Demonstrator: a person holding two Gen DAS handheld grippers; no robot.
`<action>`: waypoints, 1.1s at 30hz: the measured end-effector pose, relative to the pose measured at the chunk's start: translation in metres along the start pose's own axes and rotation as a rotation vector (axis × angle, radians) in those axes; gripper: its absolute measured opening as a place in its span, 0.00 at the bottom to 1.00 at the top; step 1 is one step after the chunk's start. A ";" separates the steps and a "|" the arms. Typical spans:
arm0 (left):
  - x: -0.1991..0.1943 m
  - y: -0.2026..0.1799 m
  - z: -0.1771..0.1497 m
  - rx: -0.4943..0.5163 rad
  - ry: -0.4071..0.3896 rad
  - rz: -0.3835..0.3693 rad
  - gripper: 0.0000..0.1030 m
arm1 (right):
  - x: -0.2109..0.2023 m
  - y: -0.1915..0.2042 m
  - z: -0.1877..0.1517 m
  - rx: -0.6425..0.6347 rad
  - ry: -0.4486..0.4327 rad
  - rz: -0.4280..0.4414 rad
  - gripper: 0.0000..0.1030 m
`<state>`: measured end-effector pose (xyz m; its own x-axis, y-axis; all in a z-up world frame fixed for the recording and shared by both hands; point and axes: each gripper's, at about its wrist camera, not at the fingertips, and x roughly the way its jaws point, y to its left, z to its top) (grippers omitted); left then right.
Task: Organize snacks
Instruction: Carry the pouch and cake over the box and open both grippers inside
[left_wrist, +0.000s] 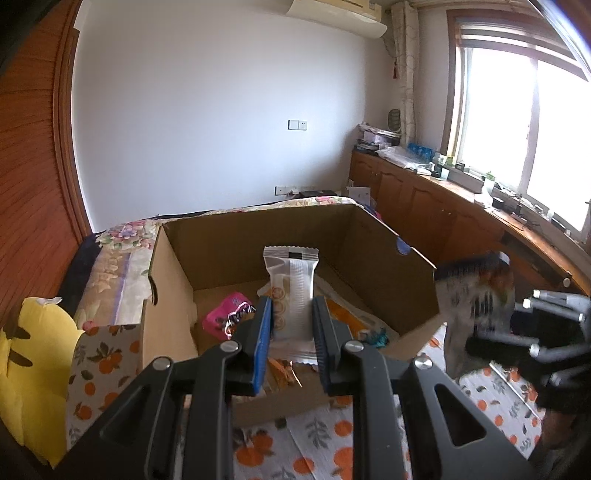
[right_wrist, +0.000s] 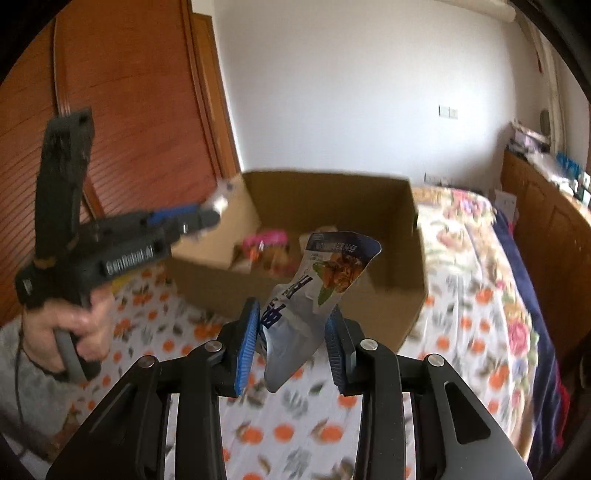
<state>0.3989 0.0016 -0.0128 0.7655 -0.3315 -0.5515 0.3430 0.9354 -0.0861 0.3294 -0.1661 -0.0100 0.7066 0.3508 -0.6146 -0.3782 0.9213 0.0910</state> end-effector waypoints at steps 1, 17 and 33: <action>0.004 0.000 0.001 0.000 0.002 0.003 0.19 | 0.004 -0.003 0.008 -0.005 -0.009 -0.002 0.32; 0.047 0.011 -0.006 -0.041 0.101 0.048 0.34 | 0.093 -0.030 0.039 0.000 0.063 -0.016 0.38; -0.040 -0.024 -0.011 0.003 0.039 0.102 0.38 | 0.017 0.000 0.029 -0.017 -0.004 -0.047 0.48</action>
<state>0.3536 -0.0058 0.0022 0.7750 -0.2294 -0.5889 0.2658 0.9637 -0.0256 0.3587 -0.1550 0.0021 0.7260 0.3076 -0.6150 -0.3545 0.9338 0.0485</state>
